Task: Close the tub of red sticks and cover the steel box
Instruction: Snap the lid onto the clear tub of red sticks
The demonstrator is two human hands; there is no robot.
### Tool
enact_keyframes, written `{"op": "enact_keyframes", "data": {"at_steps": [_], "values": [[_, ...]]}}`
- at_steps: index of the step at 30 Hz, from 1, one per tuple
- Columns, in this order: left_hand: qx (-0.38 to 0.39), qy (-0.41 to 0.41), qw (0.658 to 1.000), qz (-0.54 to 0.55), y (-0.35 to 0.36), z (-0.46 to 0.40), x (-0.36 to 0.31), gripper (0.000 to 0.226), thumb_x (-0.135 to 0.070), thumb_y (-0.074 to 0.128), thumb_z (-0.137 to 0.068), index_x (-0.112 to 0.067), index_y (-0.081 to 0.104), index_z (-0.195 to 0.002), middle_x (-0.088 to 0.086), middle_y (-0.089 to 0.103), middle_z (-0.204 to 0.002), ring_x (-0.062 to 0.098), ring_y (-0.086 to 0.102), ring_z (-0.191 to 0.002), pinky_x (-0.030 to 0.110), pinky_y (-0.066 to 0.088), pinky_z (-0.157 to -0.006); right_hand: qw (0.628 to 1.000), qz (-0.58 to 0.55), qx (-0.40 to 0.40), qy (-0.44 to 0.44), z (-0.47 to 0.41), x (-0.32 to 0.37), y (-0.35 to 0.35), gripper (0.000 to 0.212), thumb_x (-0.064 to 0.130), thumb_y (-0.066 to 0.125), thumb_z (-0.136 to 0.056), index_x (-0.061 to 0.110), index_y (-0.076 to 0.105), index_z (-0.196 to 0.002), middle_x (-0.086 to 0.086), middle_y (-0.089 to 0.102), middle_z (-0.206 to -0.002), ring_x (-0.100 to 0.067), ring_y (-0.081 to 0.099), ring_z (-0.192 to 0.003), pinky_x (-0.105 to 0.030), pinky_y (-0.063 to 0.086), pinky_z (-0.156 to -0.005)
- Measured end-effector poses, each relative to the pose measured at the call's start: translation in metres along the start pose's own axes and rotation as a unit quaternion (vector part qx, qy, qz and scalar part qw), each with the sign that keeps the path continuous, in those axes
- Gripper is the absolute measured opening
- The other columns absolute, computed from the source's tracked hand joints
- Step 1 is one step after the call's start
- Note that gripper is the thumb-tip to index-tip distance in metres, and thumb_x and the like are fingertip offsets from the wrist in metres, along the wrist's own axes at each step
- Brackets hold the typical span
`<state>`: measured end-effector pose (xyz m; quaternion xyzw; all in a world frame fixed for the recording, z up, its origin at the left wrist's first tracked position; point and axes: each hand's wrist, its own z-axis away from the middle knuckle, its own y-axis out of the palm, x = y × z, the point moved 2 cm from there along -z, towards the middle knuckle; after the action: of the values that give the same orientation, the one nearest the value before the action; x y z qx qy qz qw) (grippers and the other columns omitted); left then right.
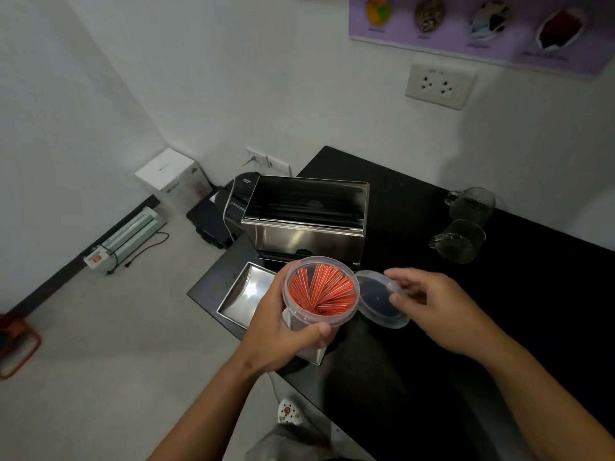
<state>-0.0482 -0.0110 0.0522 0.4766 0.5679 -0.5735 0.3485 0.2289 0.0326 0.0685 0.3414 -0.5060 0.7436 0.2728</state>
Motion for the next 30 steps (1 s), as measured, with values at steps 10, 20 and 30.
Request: {"op": "enact_keyframes", "data": {"at_steps": [10,20,30], "values": [[0.013,0.002,1.000,0.003,-0.007,-0.008,-0.008,0.082,-0.068,0.079,-0.082,-0.056,0.037,-0.151,-0.026,0.057,-0.145,0.006,0.058,-0.136,0.014,0.050,-0.103,0.982,-0.065,-0.072,-0.162,0.013,0.057,0.010,0.033,0.019,0.071,-0.096,0.027,0.070,-0.128,0.025,0.061,-0.125,0.003,0.057,-0.124,-0.022,0.051,-0.101],[0.056,-0.028,0.996,0.061,-0.013,-0.007,-0.008,0.092,-0.060,0.074,-0.090,-0.022,0.032,-0.163,-0.010,0.057,-0.152,0.019,0.055,-0.142,0.024,0.048,-0.112,0.976,-0.020,0.014,-0.217,0.021,0.050,0.039,0.051,0.057,0.060,-0.095,0.044,0.050,-0.144,0.029,0.042,-0.155,-0.005,0.038,-0.148,-0.047,0.043,-0.114],[0.052,-0.057,0.993,0.090,-0.007,-0.005,-0.017,0.097,-0.074,0.061,-0.092,-0.020,0.027,-0.165,-0.018,0.054,-0.153,0.013,0.051,-0.145,0.020,0.044,-0.113,0.970,0.004,0.001,-0.242,0.012,0.055,0.051,0.067,0.050,0.068,-0.093,0.040,0.040,-0.153,0.032,0.034,-0.158,-0.003,0.032,-0.151,-0.049,0.039,-0.118]]}}
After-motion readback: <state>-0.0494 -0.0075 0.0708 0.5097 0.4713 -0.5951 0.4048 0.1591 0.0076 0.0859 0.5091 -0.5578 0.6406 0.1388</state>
